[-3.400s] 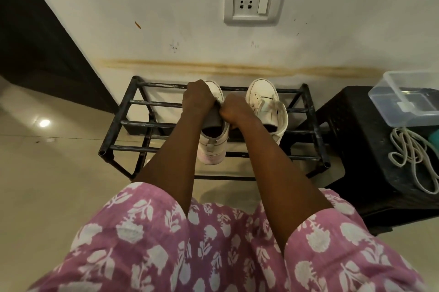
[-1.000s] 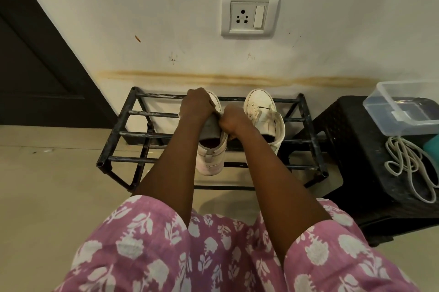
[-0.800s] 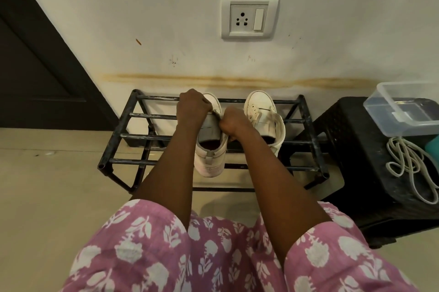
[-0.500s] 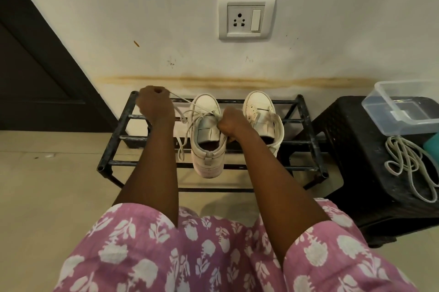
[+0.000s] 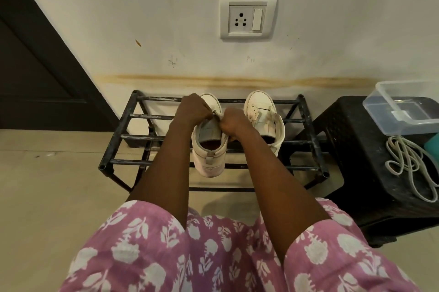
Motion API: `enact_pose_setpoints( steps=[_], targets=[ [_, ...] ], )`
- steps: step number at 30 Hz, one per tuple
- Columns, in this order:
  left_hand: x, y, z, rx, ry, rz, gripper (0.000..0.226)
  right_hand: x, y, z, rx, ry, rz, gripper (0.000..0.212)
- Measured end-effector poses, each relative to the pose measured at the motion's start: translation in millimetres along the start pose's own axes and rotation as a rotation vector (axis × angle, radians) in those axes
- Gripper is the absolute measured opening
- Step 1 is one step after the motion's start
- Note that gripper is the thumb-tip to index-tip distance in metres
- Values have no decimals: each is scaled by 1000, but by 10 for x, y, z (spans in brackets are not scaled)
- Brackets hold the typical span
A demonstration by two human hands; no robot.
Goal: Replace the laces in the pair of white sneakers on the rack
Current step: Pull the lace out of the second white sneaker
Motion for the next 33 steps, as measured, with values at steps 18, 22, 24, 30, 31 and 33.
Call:
enact_pose_setpoints(
  steps=[18, 22, 24, 30, 31, 33],
  targets=[
    [81, -132, 210, -325, -194, -265, 34, 6, 0, 8, 26, 12, -13, 30],
    [117, -186, 308, -497, -286, -327, 37, 11, 8, -2, 53, 18, -14, 30],
    [100, -213, 335, -553, -333, -394, 37, 13, 11, -4, 54, 13, -17, 30],
    [-14, -347, 371, -647, -415, -685, 31, 12, 17, 18, 58, 17, -11, 29],
    [-27, -362, 370, -655, -416, -729, 31, 11, 18, 19, 59, 19, -9, 29],
    [-33, -375, 366, -685, -417, -763, 29, 9, 19, 20, 59, 22, -7, 29]
  ],
)
Point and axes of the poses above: each hand's wrist, its own x-axis towards the middle knuckle, its own y-axis out of the palm, z = x × y, the point moved 2 cm from there along x, towards the middle knuckle, and after that the axes turned 14 degrees about -y, right-handed, at the moved point
